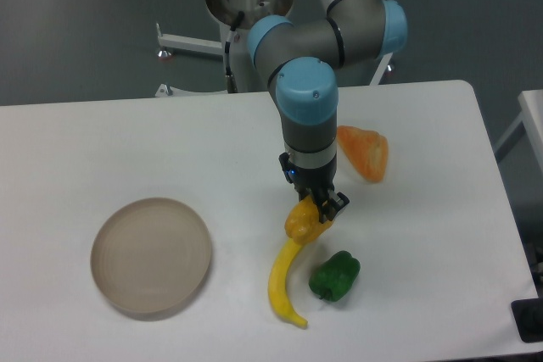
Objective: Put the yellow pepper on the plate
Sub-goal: 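Carry the held yellow pepper over to the clear round plate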
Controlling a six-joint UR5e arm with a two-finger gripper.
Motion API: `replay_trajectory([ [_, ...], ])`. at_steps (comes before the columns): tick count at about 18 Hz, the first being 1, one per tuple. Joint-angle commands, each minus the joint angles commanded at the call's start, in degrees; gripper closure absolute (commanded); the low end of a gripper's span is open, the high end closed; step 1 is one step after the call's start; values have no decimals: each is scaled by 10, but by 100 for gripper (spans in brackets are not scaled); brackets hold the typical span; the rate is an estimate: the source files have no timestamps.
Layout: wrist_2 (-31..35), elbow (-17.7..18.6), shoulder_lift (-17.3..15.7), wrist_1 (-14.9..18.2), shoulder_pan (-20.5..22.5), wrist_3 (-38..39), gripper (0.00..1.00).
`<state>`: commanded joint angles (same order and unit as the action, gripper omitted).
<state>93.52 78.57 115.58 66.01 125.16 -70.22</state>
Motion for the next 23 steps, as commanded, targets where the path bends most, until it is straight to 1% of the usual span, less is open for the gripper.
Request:
replay_trajectory([
  [3,2,-1,-2,1,-1,1,58],
  [5,0,-14,-3,2,-3,9,58],
  [7,1,-16,-4,6,-7,16,58],
  [11,3,-19,-3,13,-32,59,58],
  [15,2,-31,0,13,-74,155,58],
  [19,1,-23,4,13,-125,261,58],
  [23,-10,-23,22,12,-178,354,56],
])
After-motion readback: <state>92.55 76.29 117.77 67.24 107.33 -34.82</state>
